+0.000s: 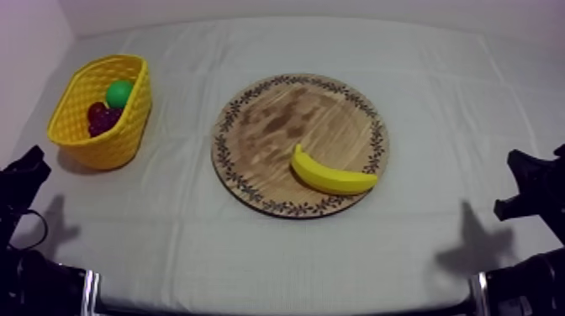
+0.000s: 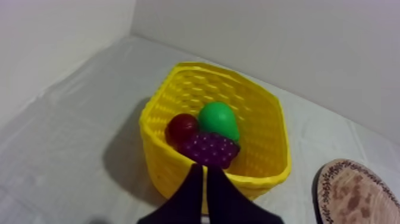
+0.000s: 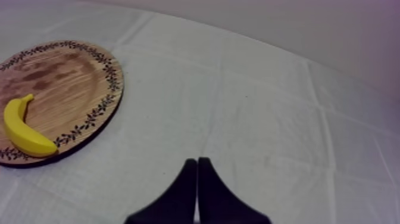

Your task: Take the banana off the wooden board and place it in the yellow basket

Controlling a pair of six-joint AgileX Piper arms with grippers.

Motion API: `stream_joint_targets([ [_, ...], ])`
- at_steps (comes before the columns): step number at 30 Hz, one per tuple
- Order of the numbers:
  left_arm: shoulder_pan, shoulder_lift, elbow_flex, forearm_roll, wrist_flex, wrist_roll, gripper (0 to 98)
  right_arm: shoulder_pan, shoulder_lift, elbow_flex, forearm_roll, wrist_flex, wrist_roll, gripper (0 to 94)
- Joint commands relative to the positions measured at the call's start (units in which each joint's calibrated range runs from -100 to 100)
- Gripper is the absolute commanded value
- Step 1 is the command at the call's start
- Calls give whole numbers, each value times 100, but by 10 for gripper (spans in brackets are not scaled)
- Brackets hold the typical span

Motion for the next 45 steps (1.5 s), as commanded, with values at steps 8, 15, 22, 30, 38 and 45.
stream_joint_targets([
  [8,-2,-2,2,0,0,-1,1,2,0,1,1,5,1,3],
  [15,226,-2,2,0,0,-42,1,2,0,1,1,5,1,3],
  [22,1017,-26,-1,0,23,-245,1,2,0,1,1,5,1,3],
  [30,1658,-28,-30,5,131,-564,1,2,0,1,1,5,1,3],
  [38,1853,622,-742,5,245,-540,1,2,0,1,1,5,1,3],
  [45,2072,2379,-2711,81,1352,-816,1,2,0,1,1,5,1,3],
])
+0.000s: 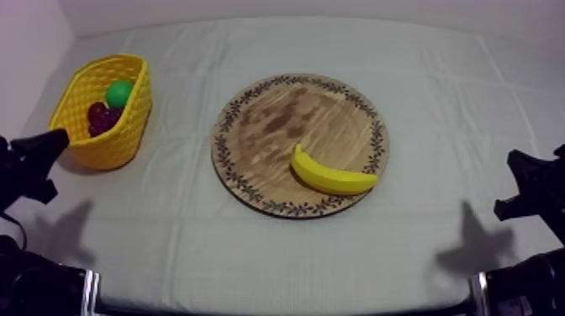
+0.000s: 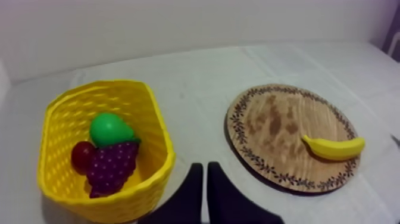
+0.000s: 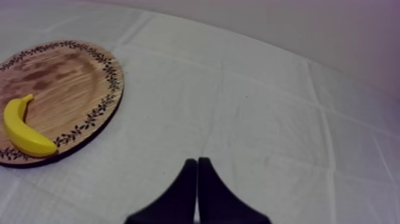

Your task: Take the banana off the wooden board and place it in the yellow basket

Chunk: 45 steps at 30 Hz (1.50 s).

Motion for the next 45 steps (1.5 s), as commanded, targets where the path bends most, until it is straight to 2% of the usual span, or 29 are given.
stream_joint_targets([
  [1,41,1041,-1280,79,703,-115,1,2,0,1,-5,-5,1,3],
  [6,62,2271,-2687,282,1781,-307,1,2,0,1,-5,-5,1,3],
  [10,118,3134,-3496,374,2311,-265,1,2,0,1,-5,-5,1,3],
  [20,510,5105,-5263,418,3327,-342,1,2,0,1,-5,-5,1,3],
  [24,804,5816,-5934,404,3720,-224,1,2,0,1,-5,-5,1,3],
  [37,1907,7815,-7802,470,4140,422,1,2,0,1,-5,-5,1,3],
  [45,2497,8910,-8977,511,4371,609,1,2,0,1,-5,-5,1,3],
])
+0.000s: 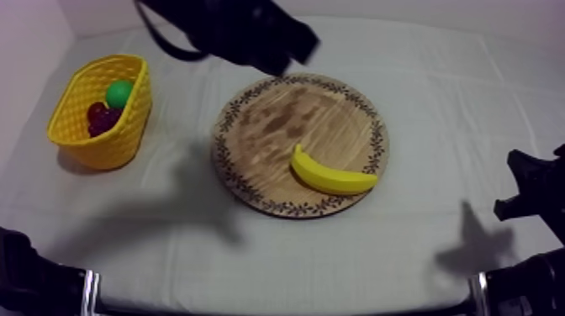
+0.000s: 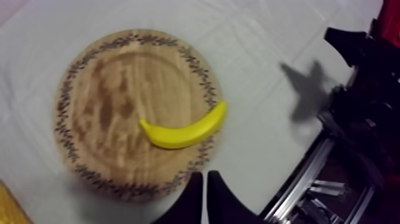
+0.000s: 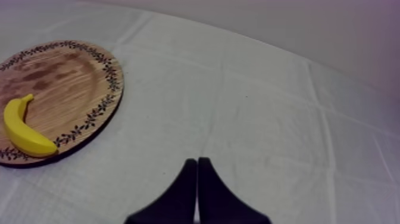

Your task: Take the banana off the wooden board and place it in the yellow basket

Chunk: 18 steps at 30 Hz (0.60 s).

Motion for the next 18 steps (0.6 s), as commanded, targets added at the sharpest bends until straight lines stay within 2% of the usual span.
stream_joint_targets([
  [1,164,339,-346,9,15,104,1,2,0,1,0,-5,1,3],
  [7,301,794,-629,64,40,489,1,2,0,1,0,-5,1,3],
  [10,347,912,-677,56,42,527,1,2,0,1,0,-5,1,3],
  [12,365,965,-692,57,43,341,1,2,0,1,0,-5,1,3],
  [14,372,1013,-705,79,45,-17,1,2,0,1,0,-5,1,3],
  [18,374,1108,-829,152,131,-1135,1,2,0,1,0,-5,1,3],
])
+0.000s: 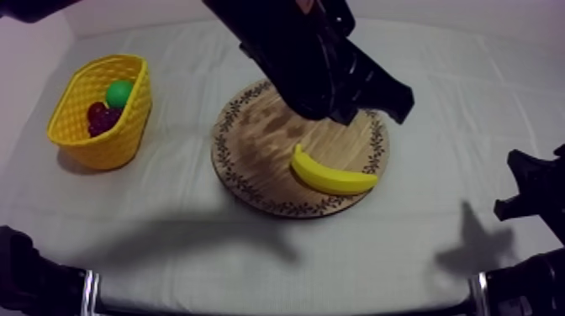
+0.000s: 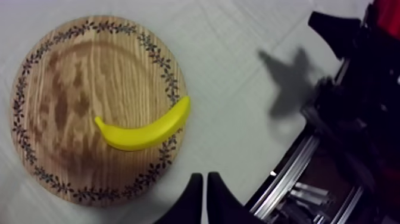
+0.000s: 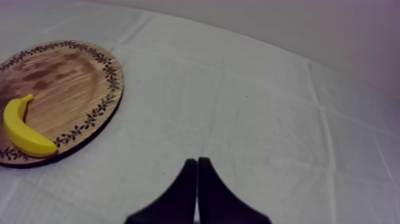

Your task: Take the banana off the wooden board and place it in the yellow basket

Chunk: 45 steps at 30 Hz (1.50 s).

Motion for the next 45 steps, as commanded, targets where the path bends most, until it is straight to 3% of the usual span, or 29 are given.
stream_joint_targets([
  [1,9,38,-88,18,99,-1607,1,2,0,1,0,5,0,3],
  [6,89,146,-389,-87,353,-2584,1,2,0,1,0,5,0,3],
  [11,179,202,-499,-193,435,-3005,1,2,0,1,0,5,0,3],
  [15,199,223,-471,-254,545,-2927,1,2,0,1,0,5,0,3],
  [19,207,251,-436,-320,621,-3060,48,2,0,1,0,5,0,3],
  [24,246,335,-582,-475,760,-3209,261,2,0,1,0,5,0,3],
  [30,332,471,-733,-815,802,-2962,577,2,0,1,0,5,0,3],
  [34,334,563,-755,-906,806,-2846,746,2,0,1,0,5,0,3],
  [40,335,738,-802,-924,807,-2767,877,2,0,1,0,5,0,3],
  [45,312,965,-794,-929,765,-2753,889,2,0,1,0,5,0,3],
])
